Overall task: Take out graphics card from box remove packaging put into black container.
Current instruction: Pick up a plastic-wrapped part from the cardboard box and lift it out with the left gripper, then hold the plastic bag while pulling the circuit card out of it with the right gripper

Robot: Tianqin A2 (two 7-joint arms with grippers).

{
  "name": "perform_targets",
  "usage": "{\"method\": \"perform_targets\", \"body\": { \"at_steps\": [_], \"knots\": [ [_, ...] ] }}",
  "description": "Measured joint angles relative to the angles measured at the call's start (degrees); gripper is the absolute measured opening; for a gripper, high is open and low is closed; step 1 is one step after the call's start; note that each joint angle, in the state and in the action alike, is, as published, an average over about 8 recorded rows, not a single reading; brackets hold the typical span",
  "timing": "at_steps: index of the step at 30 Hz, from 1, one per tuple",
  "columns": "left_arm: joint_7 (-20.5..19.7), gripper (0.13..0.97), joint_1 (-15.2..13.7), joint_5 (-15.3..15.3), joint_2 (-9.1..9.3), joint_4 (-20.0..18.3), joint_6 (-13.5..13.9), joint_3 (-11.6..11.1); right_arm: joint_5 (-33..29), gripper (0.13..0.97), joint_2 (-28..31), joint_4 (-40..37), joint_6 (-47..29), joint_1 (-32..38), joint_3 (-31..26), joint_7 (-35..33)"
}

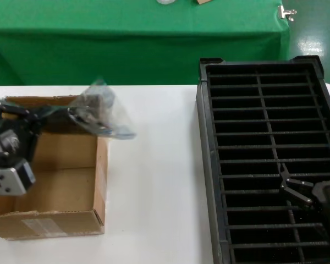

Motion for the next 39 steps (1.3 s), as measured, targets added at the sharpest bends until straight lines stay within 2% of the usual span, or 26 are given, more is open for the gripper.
{"method": "perform_targets", "body": {
  "at_steps": [4, 9, 23, 29, 34, 39],
  "knots": [
    [-1.0, 0.139, 1.0, -1.2, 1.07, -1.2, -0.1, 1.5, 0.0, 0.966, 0.0, 0.0, 0.0, 0.0, 0.0, 0.0],
    [-2.4, 0.139, 1.2, -1.2, 3.36, -2.2, 0.0, 3.4, 0.0, 0.966, 0.0, 0.0, 0.0, 0.0, 0.0, 0.0],
    [-6.8, 0.139, -0.6, 4.2, 10.84, -4.3, 2.1, 5.8, 0.0, 0.966, 0.0, 0.0, 0.0, 0.0, 0.0, 0.0],
    [-7.2, 0.139, -0.7, 4.8, 11.59, -4.4, 2.4, 6.0, 0.7, 0.966, -1.5, 0.3, -3.3, -0.2, 1.9, -2.1],
    [-7.2, 0.139, -0.7, 4.8, 11.59, -4.4, 2.4, 6.0, 3.3, 0.966, -3.4, 2.1, -10.6, -0.7, 3.9, -6.2],
    [-7.2, 0.139, -0.7, 4.8, 11.59, -4.4, 2.4, 6.1, 5.4, 0.964, -3.4, 5.5, -17.3, -1.3, 2.5, -8.6]
  ]
}}
